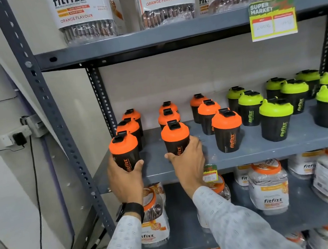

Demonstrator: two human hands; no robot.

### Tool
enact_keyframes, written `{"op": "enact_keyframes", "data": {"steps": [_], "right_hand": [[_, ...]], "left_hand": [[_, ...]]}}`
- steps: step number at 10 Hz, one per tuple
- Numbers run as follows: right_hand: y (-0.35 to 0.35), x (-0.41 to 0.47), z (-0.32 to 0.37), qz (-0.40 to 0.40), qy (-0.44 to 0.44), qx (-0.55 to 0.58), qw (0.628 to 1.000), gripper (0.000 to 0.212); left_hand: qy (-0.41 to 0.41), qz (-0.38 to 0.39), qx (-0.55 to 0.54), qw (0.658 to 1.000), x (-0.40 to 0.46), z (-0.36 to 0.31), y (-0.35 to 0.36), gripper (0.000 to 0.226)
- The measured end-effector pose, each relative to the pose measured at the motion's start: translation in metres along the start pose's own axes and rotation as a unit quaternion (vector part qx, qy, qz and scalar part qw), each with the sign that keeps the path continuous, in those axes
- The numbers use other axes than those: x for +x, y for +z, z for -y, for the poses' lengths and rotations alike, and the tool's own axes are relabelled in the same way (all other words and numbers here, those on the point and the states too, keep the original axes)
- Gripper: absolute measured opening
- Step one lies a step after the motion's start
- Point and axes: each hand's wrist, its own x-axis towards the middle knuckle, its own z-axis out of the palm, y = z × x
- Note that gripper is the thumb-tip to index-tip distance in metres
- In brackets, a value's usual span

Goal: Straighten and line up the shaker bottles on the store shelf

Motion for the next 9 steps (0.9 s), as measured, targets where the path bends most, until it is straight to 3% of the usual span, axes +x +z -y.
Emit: {"op": "enact_keyframes", "data": {"steps": [2, 4, 7, 9], "right_hand": [[0.0008, -0.0020, 0.0029, 0.008, 0.003, 0.003, 1.000, 0.085], [0.0002, -0.0056, -0.0011, 0.007, -0.011, -0.007, 1.000, 0.099], [0.0032, -0.0063, -0.0045, 0.002, -0.002, -0.005, 1.000, 0.080], [0.0032, -0.0075, -0.0047, 0.015, -0.001, -0.003, 1.000, 0.093]], "left_hand": [[0.011, 0.003, 0.003, 1.000, -0.0007, -0.0011, -0.0009, 0.088], [-0.004, -0.011, 0.010, 1.000, -0.0047, 0.0029, -0.0025, 0.098], [0.011, -0.020, -0.004, 1.000, -0.0038, 0.0045, -0.0011, 0.083], [0.003, -0.009, -0.004, 1.000, -0.0057, 0.0026, -0.0028, 0.089]]}}
